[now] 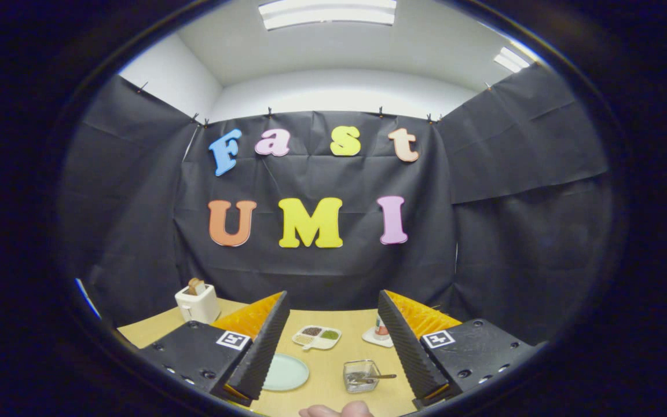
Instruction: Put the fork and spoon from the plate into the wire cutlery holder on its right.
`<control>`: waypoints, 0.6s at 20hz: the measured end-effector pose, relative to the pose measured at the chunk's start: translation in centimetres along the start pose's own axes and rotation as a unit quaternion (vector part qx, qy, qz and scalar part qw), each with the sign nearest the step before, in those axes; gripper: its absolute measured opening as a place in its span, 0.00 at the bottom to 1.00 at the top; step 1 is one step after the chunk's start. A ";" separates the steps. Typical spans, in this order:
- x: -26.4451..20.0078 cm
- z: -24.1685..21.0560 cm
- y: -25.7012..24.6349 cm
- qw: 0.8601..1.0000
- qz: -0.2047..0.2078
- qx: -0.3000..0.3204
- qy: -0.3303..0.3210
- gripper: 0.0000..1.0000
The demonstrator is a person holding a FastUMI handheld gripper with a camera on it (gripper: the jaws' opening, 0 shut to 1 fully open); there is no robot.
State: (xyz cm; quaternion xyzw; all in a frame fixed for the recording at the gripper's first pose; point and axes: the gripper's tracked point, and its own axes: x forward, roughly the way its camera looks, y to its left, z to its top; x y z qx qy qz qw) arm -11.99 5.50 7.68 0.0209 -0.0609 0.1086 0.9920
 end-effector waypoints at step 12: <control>-0.4 0.5 0.7 1.000 0.002 0.007 -0.003 0.92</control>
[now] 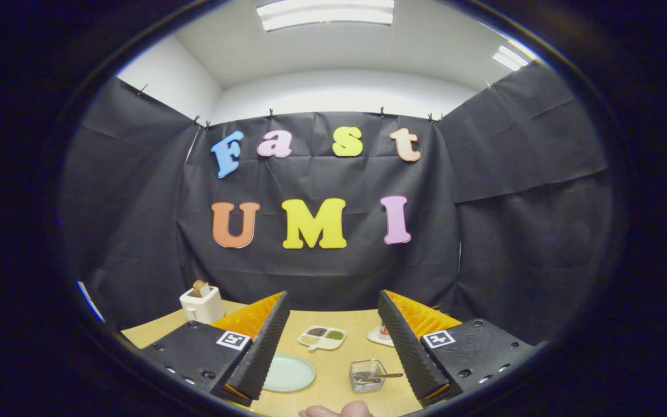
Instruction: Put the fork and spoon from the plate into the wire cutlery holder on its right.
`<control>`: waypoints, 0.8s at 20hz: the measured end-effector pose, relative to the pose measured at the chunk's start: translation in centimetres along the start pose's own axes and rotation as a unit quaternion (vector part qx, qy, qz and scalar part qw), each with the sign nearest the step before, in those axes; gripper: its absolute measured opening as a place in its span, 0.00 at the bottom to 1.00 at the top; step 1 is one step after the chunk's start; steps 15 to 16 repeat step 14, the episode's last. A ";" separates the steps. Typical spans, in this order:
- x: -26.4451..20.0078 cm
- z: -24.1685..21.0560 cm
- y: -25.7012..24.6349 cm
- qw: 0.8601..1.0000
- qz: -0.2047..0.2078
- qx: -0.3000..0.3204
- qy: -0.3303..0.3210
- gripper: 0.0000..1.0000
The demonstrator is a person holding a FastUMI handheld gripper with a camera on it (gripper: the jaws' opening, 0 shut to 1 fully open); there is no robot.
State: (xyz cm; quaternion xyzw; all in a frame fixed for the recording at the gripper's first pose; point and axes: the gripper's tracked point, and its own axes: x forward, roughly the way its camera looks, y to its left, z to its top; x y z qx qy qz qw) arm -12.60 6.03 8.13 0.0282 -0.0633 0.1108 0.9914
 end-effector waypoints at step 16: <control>0.5 -1.0 -0.7 1.000 -0.004 0.013 0.014 0.92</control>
